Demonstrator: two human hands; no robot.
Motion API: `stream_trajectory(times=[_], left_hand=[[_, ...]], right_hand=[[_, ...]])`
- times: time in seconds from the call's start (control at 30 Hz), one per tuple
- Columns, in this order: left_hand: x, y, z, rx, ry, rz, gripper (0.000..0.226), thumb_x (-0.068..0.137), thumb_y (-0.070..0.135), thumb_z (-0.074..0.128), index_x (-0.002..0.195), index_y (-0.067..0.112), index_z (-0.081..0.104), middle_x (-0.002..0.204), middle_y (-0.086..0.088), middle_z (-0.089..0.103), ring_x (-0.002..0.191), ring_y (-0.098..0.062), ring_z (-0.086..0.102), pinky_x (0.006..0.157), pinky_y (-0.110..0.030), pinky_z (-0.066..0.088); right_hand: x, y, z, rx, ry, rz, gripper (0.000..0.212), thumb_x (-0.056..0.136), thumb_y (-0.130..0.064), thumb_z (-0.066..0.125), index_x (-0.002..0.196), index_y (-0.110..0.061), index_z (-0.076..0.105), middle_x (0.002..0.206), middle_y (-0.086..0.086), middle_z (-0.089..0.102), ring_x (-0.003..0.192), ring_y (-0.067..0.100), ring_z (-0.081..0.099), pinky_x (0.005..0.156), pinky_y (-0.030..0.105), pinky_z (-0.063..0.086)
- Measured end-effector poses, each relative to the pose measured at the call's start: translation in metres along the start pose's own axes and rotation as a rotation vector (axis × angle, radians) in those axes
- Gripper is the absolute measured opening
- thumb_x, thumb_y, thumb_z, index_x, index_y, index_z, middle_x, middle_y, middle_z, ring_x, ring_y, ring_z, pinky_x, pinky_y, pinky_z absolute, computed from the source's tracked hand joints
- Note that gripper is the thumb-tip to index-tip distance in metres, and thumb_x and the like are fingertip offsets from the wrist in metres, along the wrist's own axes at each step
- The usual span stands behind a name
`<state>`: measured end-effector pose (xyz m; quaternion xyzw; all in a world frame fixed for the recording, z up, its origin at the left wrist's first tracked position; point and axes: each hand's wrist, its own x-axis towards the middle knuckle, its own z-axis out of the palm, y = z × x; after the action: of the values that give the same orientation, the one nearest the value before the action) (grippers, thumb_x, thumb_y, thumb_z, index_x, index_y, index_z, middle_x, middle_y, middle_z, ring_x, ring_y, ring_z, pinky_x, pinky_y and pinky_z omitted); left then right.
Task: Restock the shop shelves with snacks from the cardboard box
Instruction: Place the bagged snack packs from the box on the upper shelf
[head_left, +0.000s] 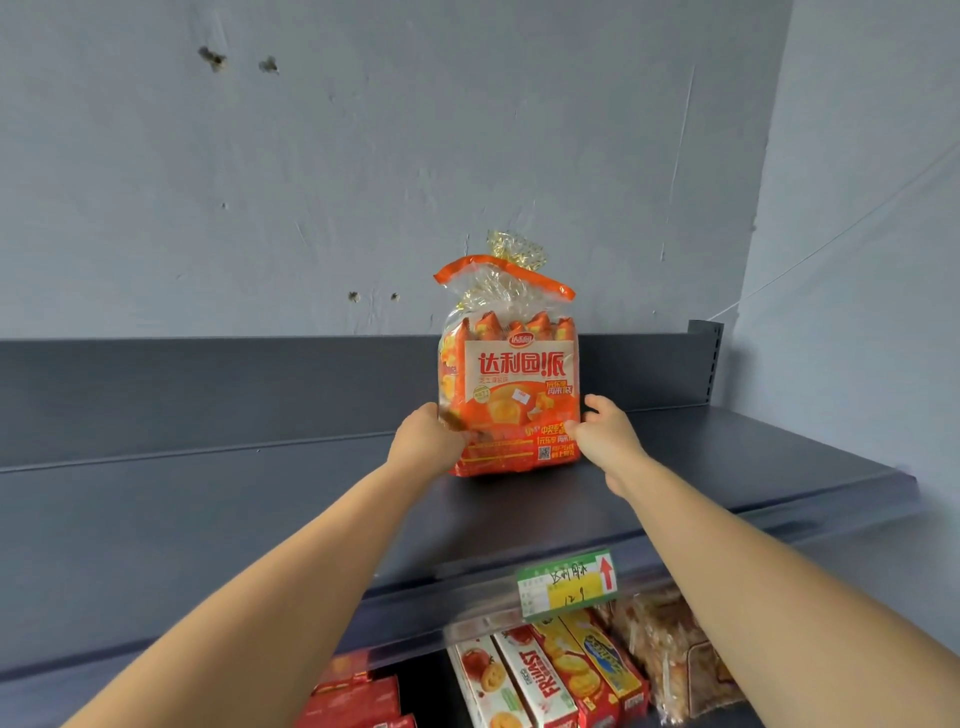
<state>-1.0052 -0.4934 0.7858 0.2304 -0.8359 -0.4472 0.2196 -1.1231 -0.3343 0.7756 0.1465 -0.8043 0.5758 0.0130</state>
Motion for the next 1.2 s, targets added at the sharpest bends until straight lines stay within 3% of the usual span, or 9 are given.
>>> stream_trajectory(times=[0.07, 0.2, 0.33, 0.47, 0.6, 0.83, 0.97, 1.1, 1.2], left_hand=[[-0.004, -0.003, 0.000, 0.027, -0.001, -0.012, 0.044, 0.088, 0.029, 0.066, 0.125, 0.010, 0.051, 0.119, -0.006, 0.060, 0.109, -0.026, 0.058, 0.093, -0.041, 0.051], [-0.013, -0.008, -0.001, 0.062, -0.026, -0.015, 0.026, 0.087, 0.024, 0.065, 0.110, 0.010, 0.062, 0.106, -0.005, 0.067, 0.098, -0.024, 0.063, 0.085, -0.036, 0.052], [-0.022, -0.010, -0.004, 0.105, -0.051, 0.008, 0.027, 0.085, 0.027, 0.065, 0.106, 0.011, 0.067, 0.102, -0.008, 0.070, 0.094, -0.025, 0.067, 0.090, -0.042, 0.054], [-0.034, -0.008, -0.007, 0.177, -0.071, 0.085, 0.029, 0.088, 0.026, 0.065, 0.110, 0.006, 0.067, 0.110, -0.008, 0.067, 0.093, -0.022, 0.060, 0.084, -0.034, 0.050], [-0.047, -0.001, -0.008, 0.219, -0.104, 0.230, 0.035, 0.092, 0.025, 0.060, 0.123, 0.008, 0.061, 0.126, -0.006, 0.061, 0.104, -0.023, 0.056, 0.080, -0.030, 0.043], [-0.076, 0.002, -0.003, 0.315, -0.246, 0.548, 0.029, 0.092, 0.022, 0.057, 0.114, 0.006, 0.066, 0.115, -0.011, 0.067, 0.106, -0.030, 0.061, 0.087, -0.034, 0.050], [-0.102, -0.002, 0.002, 0.370, -0.301, 0.703, 0.032, 0.093, 0.023, 0.059, 0.116, 0.002, 0.066, 0.118, -0.014, 0.066, 0.109, -0.032, 0.061, 0.092, -0.041, 0.052], [-0.131, -0.010, 0.011, 0.424, -0.322, 0.857, 0.025, 0.088, 0.022, 0.059, 0.100, 0.003, 0.069, 0.106, -0.015, 0.068, 0.100, -0.033, 0.062, 0.082, -0.038, 0.052], [-0.161, -0.019, 0.015, 0.511, -0.366, 0.907, 0.020, 0.086, 0.017, 0.060, 0.102, 0.010, 0.070, 0.104, -0.013, 0.068, 0.096, -0.032, 0.062, 0.074, -0.037, 0.051]], right_hand=[[-0.001, 0.002, -0.003, -0.024, -0.018, 0.018, 0.059, 0.097, -0.013, 0.054, 0.150, -0.014, 0.027, 0.150, 0.011, 0.040, 0.134, 0.026, 0.043, 0.105, 0.042, 0.040], [-0.009, 0.007, -0.009, -0.073, -0.022, 0.048, 0.057, 0.095, -0.016, 0.058, 0.147, -0.016, 0.035, 0.147, 0.009, 0.043, 0.129, 0.026, 0.047, 0.106, 0.044, 0.042], [-0.026, 0.011, -0.018, -0.140, 0.001, 0.045, 0.053, 0.093, -0.018, 0.061, 0.143, -0.014, 0.042, 0.145, 0.007, 0.046, 0.130, 0.027, 0.046, 0.107, 0.042, 0.041], [-0.048, 0.013, -0.029, -0.253, 0.051, 0.018, 0.046, 0.094, -0.018, 0.059, 0.138, -0.011, 0.048, 0.143, 0.007, 0.049, 0.130, 0.027, 0.046, 0.106, 0.038, 0.038], [-0.075, 0.013, -0.043, -0.343, 0.141, 0.006, 0.041, 0.094, -0.020, 0.059, 0.134, -0.012, 0.053, 0.139, 0.005, 0.053, 0.127, 0.026, 0.049, 0.106, 0.039, 0.040], [-0.147, 0.015, -0.059, -0.490, 0.313, 0.097, 0.041, 0.090, -0.020, 0.063, 0.130, -0.011, 0.058, 0.136, 0.007, 0.057, 0.125, 0.026, 0.052, 0.105, 0.034, 0.041], [-0.203, 0.015, -0.063, -0.599, 0.363, 0.177, 0.042, 0.091, -0.019, 0.061, 0.132, -0.013, 0.056, 0.137, 0.007, 0.056, 0.126, 0.026, 0.051, 0.105, 0.034, 0.041], [-0.263, 0.018, -0.069, -0.752, 0.384, 0.255, 0.044, 0.091, -0.017, 0.058, 0.135, -0.015, 0.054, 0.142, 0.006, 0.051, 0.129, 0.026, 0.048, 0.105, 0.033, 0.040], [-0.306, 0.024, -0.074, -0.823, 0.391, 0.311, 0.043, 0.090, -0.017, 0.058, 0.133, -0.016, 0.054, 0.141, 0.005, 0.051, 0.128, 0.025, 0.048, 0.104, 0.032, 0.041]])
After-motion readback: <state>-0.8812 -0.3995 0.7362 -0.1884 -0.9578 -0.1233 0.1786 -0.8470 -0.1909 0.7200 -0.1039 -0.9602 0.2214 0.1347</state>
